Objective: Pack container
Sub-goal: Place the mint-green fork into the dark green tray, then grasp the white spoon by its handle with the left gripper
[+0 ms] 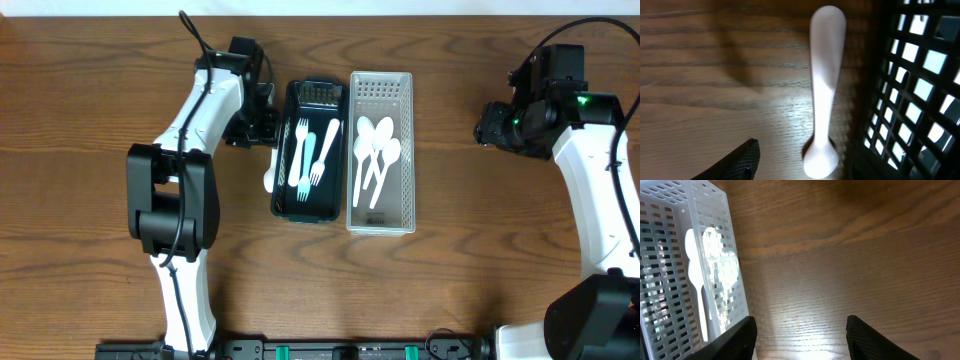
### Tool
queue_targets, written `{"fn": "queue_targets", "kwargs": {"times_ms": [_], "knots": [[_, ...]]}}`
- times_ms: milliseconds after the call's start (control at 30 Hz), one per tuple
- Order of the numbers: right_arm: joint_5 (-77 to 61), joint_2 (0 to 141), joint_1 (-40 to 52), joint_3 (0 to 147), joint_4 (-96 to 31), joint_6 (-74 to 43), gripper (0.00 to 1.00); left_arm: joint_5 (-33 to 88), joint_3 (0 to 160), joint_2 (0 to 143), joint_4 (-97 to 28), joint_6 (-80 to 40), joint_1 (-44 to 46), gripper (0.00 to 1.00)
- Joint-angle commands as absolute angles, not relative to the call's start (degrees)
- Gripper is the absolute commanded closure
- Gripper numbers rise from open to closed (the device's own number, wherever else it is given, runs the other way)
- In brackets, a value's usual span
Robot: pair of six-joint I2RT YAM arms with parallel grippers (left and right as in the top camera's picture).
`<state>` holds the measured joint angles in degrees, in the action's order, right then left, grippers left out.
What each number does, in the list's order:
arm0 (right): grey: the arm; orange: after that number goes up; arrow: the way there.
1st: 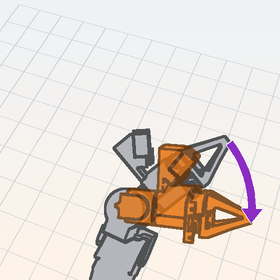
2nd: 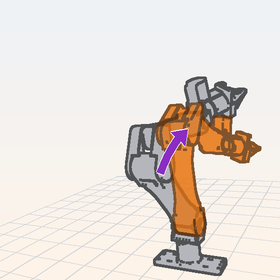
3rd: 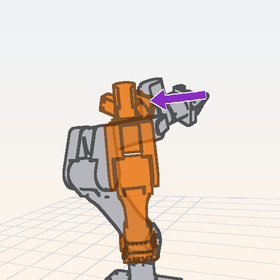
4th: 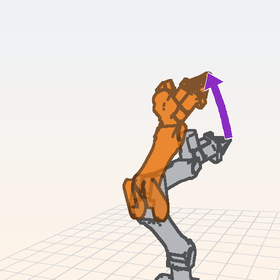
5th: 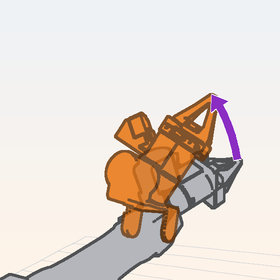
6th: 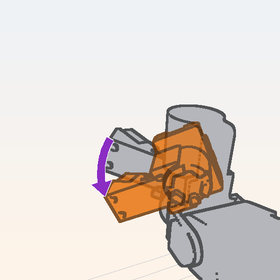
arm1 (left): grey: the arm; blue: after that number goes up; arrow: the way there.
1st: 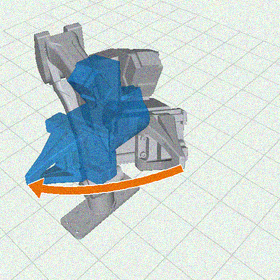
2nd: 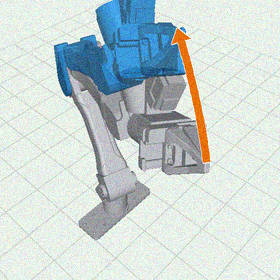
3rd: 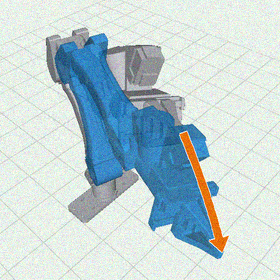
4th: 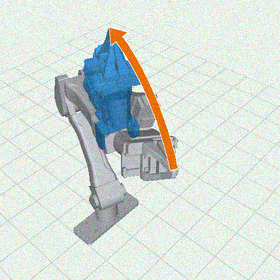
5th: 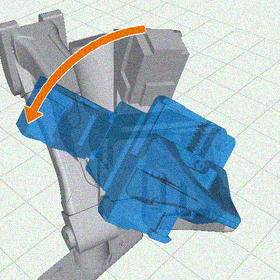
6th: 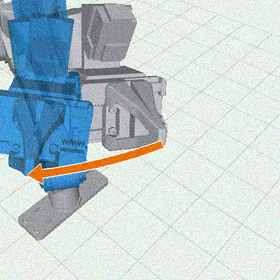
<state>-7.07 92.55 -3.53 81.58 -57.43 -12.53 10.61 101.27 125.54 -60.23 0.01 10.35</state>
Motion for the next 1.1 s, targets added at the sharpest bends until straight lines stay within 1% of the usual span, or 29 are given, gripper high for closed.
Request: {"fn": "queue_targets", "kwargs": {"times_ms": [0,267,400,433,533,567,667,700,867,900,967,1067], "knots": [[-7.53,92.62,-3.68,81.58,-57.45,-12.14,0.40,11.38,101.32,127.02,-60.53,1.04,11.53,0.41],[-7.53,92.62,-3.68,81.60,-57.47,-12.14,0.40,11.07,101.30,129.71,-60.97,1.45,12.84,0.42],[-7.53,92.62,-3.68,81.60,-57.45,-12.14,0.40,8.38,101.30,130.02,-60.88,1.41,12.78,0.42],[-7.53,92.62,-3.68,81.60,-57.45,-12.14,0.40,7.77,101.30,130.02,-60.86,1.43,12.67,0.44],[-7.53,92.62,-3.68,81.58,-57.45,-12.14,0.40,6.83,101.12,130.13,-60.71,1.43,12.40,0.58],[-7.53,92.62,-3.68,81.60,-57.45,-12.14,0.40,6.83,101.01,130.21,-60.49,1.43,12.29,0.61],[-7.53,92.62,-3.68,81.60,-57.45,-12.14,0.40,6.85,100.92,130.80,-60.53,1.43,12.23,0.63],[-7.53,92.62,-3.68,81.60,-57.45,-12.14,0.40,6.85,100.75,130.93,-60.53,1.43,12.23,0.66],[-7.53,92.62,-3.68,81.60,-57.43,-12.14,0.40,6.87,100.29,131.28,-60.97,1.41,12.23,0.92],[-7.53,92.62,-3.68,81.60,-57.43,-12.14,0.40,6.87,100.29,131.28,-61.23,1.39,12.23,0.94],[-7.53,92.62,-3.68,81.60,-57.43,-12.14,0.40,6.87,100.29,131.28,-62.15,1.39,12.23,0.93],[-7.53,92.62,-3.68,81.60,-57.43,-12.14,0.40,6.87,100.29,131.28,-64.16,1.39,12.23,0.83]]}}
